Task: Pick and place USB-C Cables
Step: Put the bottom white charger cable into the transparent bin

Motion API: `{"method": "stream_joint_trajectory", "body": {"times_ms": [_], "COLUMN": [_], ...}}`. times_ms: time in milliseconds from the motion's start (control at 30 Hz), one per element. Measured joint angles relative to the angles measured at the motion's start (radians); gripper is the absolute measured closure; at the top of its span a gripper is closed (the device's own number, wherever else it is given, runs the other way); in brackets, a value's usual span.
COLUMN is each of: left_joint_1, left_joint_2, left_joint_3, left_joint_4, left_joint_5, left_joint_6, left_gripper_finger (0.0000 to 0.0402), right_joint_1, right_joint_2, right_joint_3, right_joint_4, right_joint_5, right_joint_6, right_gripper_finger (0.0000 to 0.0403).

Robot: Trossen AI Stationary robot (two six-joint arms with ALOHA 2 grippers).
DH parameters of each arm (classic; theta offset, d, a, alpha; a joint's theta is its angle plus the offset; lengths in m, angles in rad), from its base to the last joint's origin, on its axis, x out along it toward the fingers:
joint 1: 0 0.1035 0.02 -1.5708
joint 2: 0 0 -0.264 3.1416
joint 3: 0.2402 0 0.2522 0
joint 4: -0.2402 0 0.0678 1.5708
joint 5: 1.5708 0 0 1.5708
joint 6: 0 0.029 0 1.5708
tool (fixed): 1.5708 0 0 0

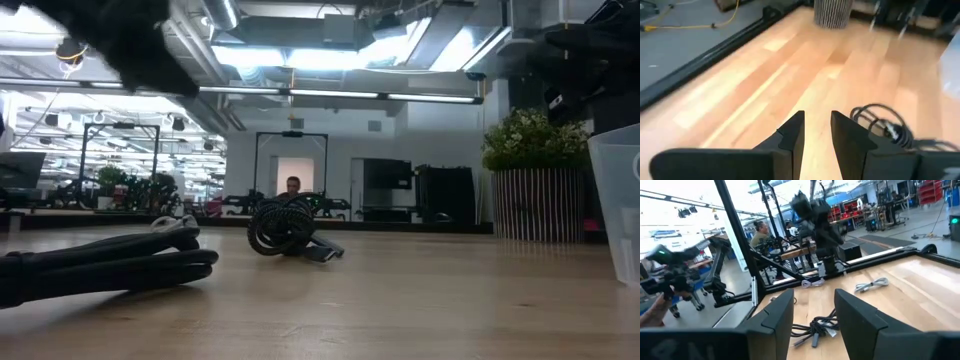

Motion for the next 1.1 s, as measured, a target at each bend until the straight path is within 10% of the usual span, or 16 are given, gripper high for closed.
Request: {"method": "stream_joint_trajectory", "body": {"times_ms": [167, 367, 1100], "left_joint_1": [0.000, -0.001, -0.157], "left_joint_2": [0.198, 0.344, 0.490], "left_joint_3": [0.338, 0.543, 0.244], "left_joint_4": [-0.396, -0.765, -0.860], "left_joint_5": [0.082, 0.132, 0.576], "left_joint_6": [0.068, -0.257, -1.148], "left_gripper_finger": [0.0314, 0.0314, 0.0314], "right_joint_1": [0.000, 0.000, 0.000], "right_joint_2": [0.000, 0.002, 0.004], "right_joint_3": [0.000, 0.000, 0.000], "right_joint_4": [-0.009, -0.066, -0.060], "right_joint_5": [-0.006, -0.010, -0.034], "right_joint_6": [-0.009, -0.005, -0.092], "right_gripper_finger": [0.0256, 0.0256, 0.0256]}}
